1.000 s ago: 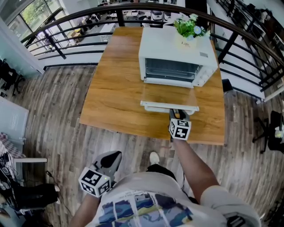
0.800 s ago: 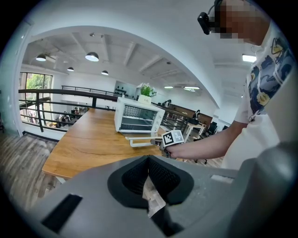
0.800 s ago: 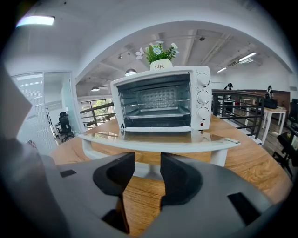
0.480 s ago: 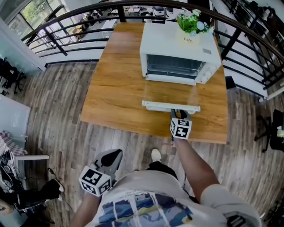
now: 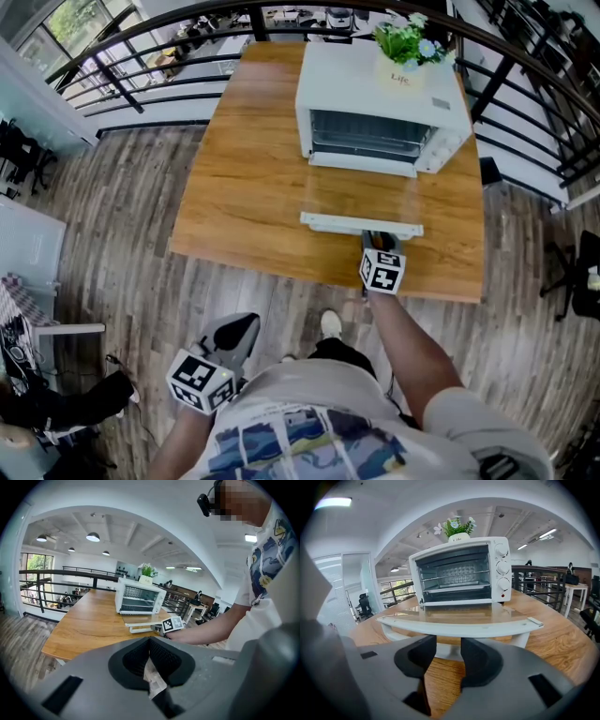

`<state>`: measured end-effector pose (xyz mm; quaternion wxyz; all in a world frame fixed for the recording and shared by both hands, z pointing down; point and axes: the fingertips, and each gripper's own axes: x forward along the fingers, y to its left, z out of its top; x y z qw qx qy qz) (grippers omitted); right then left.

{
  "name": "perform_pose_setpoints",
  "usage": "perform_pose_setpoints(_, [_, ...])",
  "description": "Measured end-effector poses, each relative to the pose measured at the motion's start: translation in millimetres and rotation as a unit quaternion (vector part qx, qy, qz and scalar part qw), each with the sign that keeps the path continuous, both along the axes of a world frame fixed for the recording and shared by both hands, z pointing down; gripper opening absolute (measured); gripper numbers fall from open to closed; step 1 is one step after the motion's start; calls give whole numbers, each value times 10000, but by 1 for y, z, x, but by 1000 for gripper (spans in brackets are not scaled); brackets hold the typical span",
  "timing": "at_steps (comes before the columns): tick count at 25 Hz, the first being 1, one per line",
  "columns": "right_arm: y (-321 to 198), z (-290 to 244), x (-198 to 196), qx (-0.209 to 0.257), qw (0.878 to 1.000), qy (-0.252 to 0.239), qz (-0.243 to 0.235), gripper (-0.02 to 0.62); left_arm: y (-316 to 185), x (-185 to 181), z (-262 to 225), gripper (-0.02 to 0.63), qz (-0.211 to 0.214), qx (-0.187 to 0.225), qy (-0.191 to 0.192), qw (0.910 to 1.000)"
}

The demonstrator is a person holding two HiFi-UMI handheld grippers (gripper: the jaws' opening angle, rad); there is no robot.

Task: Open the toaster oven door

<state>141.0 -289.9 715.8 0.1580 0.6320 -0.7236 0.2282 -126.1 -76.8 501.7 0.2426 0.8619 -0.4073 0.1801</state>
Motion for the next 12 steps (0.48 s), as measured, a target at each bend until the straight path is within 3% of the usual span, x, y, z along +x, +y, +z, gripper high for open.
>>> perform_pose_setpoints(12, [1, 12, 1, 122, 9999, 41, -24, 153, 1, 3, 3, 3, -74, -99, -26, 9999])
